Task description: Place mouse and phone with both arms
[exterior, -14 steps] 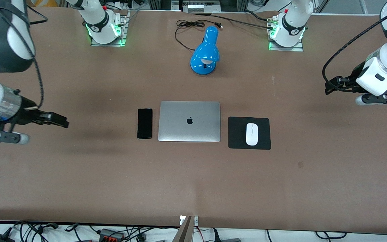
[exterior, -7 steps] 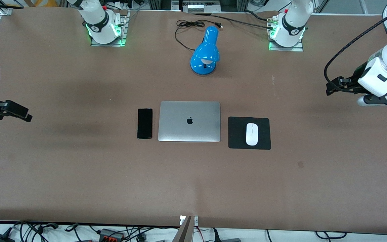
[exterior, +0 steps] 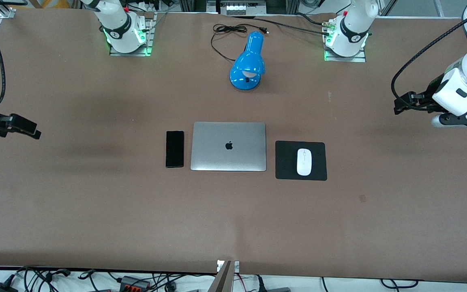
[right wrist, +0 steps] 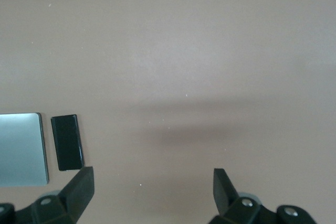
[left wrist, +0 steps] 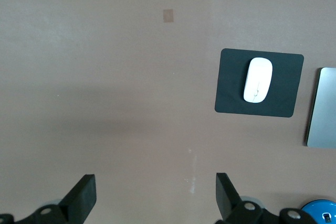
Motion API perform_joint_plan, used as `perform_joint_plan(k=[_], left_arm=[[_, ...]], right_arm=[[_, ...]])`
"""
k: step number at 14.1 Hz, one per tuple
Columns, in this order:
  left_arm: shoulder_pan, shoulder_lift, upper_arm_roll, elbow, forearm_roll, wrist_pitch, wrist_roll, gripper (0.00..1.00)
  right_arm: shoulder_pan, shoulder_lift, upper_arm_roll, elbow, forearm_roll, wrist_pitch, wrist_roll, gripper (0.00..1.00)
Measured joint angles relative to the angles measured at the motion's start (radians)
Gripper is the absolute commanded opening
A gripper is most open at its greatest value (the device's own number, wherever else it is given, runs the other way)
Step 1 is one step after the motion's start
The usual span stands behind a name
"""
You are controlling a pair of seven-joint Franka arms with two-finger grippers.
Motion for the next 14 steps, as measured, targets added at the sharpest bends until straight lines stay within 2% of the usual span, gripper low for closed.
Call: perform_joint_plan(k=[3,7,10,14], left_arm=[[0.000,0.000,0.002,0.003,0.000,-0.013,0.001,1.00],[0.000,0.000,0.007,0.015,0.000,-0.009,0.001,1.00],[-0.002,-0.002,0.007,0.055,0.000,-0.076,0.001,1.00],[-0.001,-0.001,0.015,0.073,0.000,-0.061,0.001,1.00]], right_arm=[[0.000,-0.106,0.001,-0.148,-0.020,0.045,-0.015,1.00],[0.000,-0.189,0.002,-0.265,-0.027,0.071,-0.044,1.00],[0.000,-0.201,0.003,-0.278,-0.027,0.066,-0.048,1.00],[-0.004,-0.206,0.001,-0.277,-0.027,0.066,-0.051,1.00]])
